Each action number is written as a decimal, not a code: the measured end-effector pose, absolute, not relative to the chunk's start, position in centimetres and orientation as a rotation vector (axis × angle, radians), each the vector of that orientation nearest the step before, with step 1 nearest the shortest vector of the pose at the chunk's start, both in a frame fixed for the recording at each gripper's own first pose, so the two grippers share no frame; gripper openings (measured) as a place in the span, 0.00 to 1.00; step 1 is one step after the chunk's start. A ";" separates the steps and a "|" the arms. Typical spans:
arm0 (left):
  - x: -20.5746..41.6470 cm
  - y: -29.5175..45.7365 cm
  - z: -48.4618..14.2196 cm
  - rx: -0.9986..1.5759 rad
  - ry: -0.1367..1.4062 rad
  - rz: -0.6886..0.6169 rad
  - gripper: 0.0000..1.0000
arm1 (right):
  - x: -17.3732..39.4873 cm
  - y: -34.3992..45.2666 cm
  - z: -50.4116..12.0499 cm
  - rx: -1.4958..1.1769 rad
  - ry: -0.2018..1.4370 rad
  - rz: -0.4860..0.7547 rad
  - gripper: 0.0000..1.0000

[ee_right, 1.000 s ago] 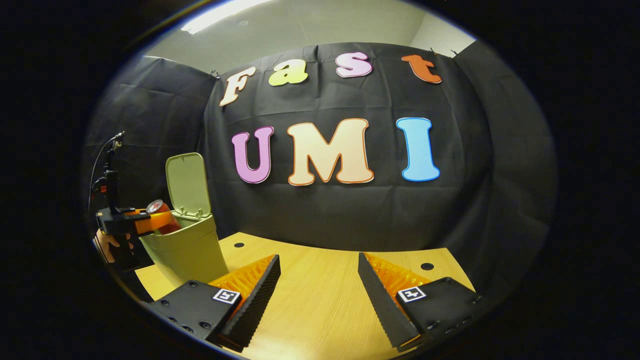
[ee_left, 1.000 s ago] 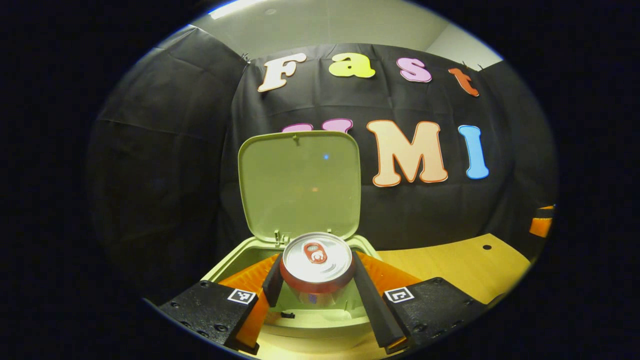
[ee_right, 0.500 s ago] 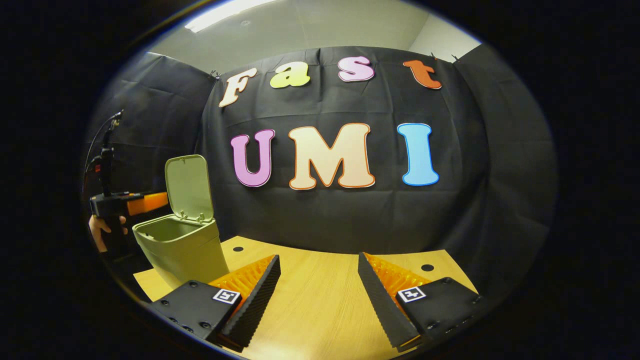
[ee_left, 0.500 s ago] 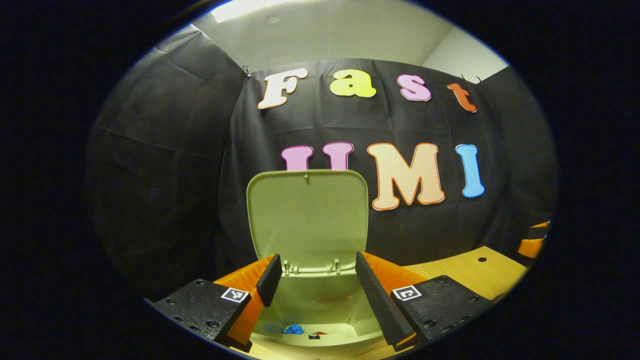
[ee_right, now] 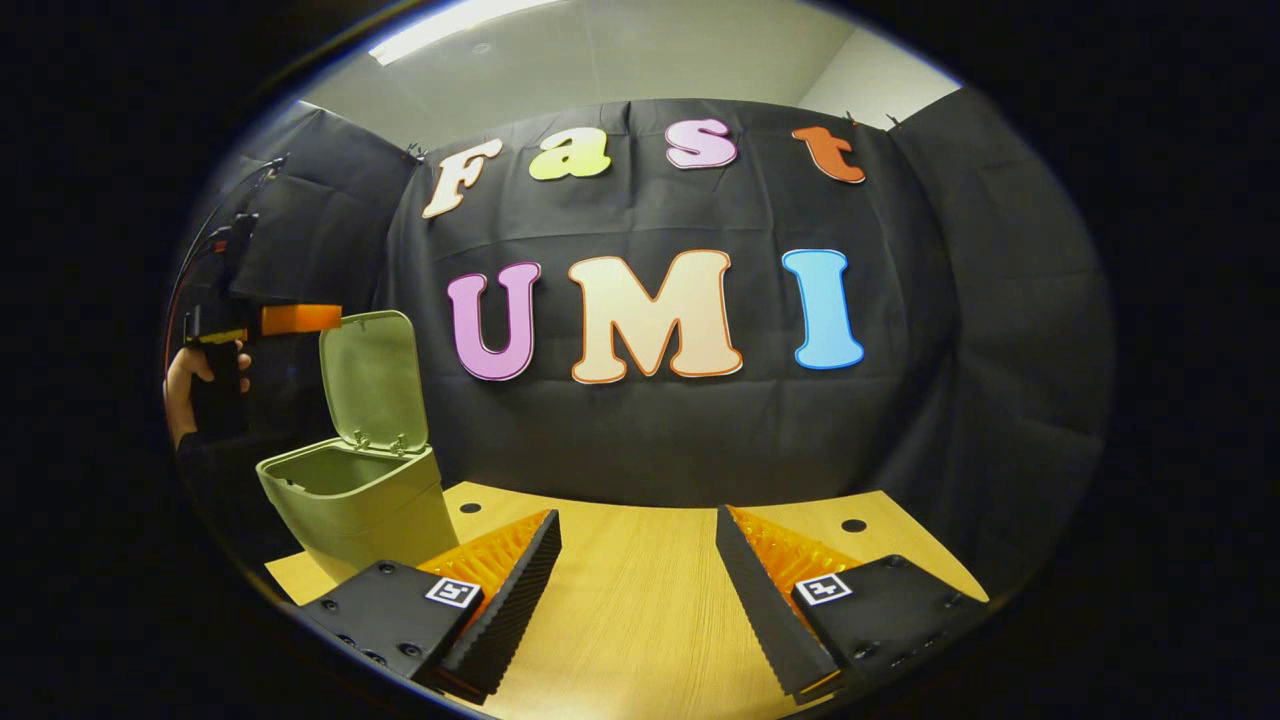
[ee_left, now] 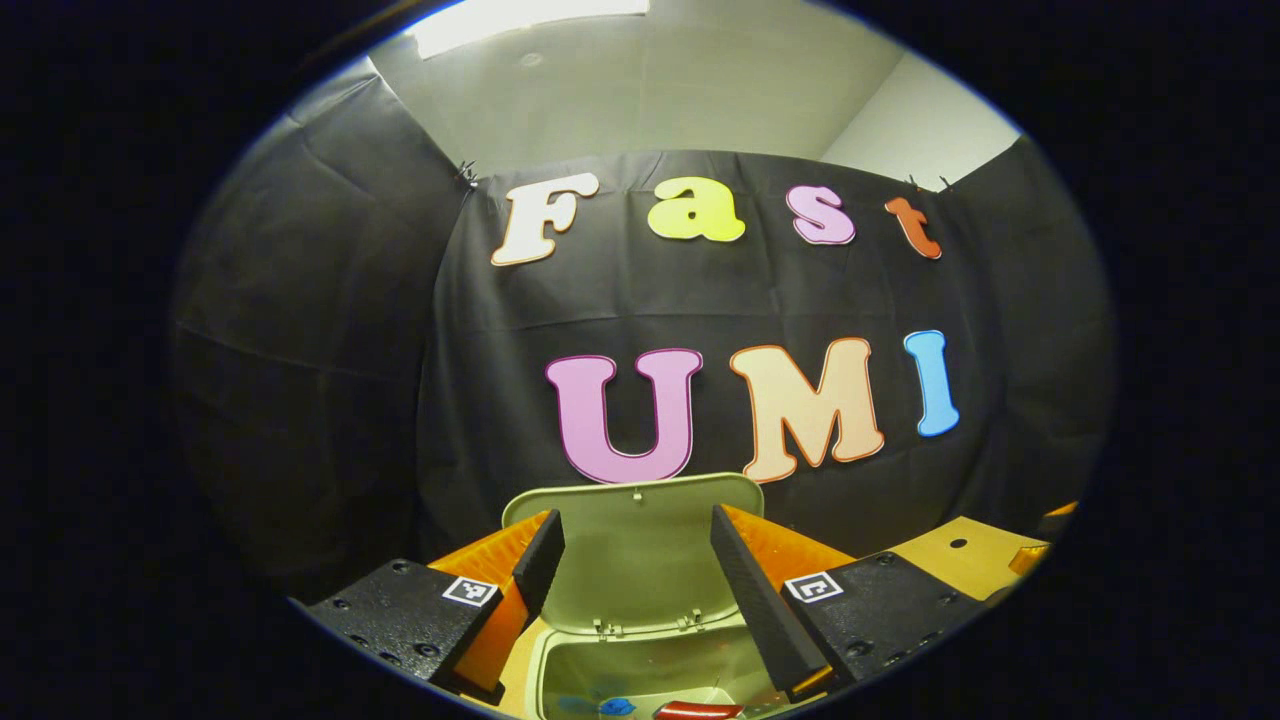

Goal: Press the lid of the desktop garbage bin to open it, pick up the crumpled paper on the desktop and throw it into the bin, then pick up the pop can on the desktop and drop it into the bin, and finally close the garbage bin lid.

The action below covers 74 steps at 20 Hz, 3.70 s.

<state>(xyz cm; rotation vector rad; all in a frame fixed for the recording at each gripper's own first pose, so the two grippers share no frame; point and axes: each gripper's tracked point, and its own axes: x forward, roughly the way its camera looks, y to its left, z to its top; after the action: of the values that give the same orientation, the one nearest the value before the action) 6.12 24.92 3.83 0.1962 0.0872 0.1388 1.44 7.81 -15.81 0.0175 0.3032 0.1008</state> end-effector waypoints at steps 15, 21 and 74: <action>12.9 26.9 3.4 0.168 0.146 0.107 0.89 | 0.6 5.8 -16.1 -0.012 0.325 0.030 0.99; 10.2 26.4 2.9 0.131 0.168 0.133 0.90 | 1.1 6.0 -15.8 -0.001 0.326 0.087 0.98; -3.0 16.1 -9.7 0.092 0.275 0.164 0.93 | 1.9 6.0 -12.2 0.057 0.249 0.259 0.98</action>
<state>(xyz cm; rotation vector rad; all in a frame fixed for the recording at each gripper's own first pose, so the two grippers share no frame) -2.96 16.05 -9.70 0.0923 0.2752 0.1644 1.91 6.03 -12.19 0.0571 0.2493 0.2588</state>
